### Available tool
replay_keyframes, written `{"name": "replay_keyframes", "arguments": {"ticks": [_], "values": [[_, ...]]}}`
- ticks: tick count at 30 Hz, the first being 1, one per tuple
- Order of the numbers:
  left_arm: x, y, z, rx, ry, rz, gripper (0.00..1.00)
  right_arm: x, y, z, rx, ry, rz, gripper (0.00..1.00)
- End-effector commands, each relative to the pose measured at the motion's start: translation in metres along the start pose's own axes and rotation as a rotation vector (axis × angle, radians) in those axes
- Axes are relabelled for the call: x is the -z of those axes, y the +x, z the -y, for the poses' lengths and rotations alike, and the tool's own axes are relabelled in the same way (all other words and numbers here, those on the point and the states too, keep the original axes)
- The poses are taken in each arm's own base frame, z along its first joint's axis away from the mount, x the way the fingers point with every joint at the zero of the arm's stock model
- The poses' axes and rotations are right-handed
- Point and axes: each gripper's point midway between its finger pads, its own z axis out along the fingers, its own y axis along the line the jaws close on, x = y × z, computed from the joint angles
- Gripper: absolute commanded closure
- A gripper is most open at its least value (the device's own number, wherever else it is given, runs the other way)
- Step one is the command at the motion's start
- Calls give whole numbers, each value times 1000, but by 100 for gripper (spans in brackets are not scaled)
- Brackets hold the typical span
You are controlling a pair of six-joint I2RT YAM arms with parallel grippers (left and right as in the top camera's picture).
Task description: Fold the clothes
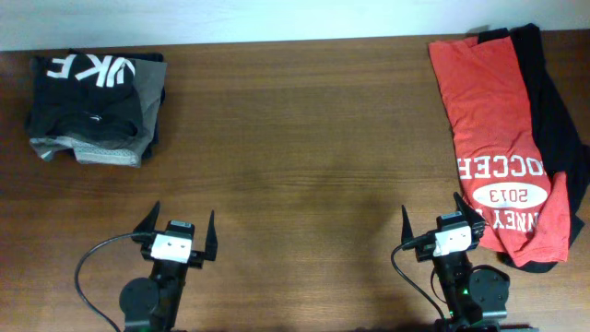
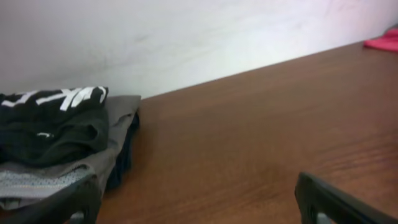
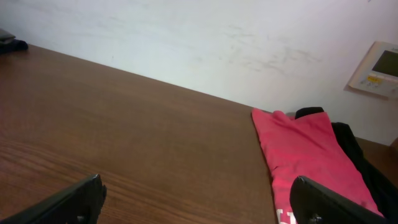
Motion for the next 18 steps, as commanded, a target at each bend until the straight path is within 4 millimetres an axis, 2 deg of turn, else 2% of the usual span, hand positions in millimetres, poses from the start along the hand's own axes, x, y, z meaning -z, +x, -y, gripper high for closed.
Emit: {"name": "replay_keyframes", "arguments": {"ticks": [1, 3, 18], "values": [[6, 2, 0, -1, -5, 1, 1, 0, 2, 1, -15, 6, -3, 1], [8, -4, -3, -7, -22, 31, 1, 0, 2, 1, -15, 6, -3, 1], [8, -3, -3, -5, -23, 23, 1, 0, 2, 1, -15, 6, -3, 1]]}}
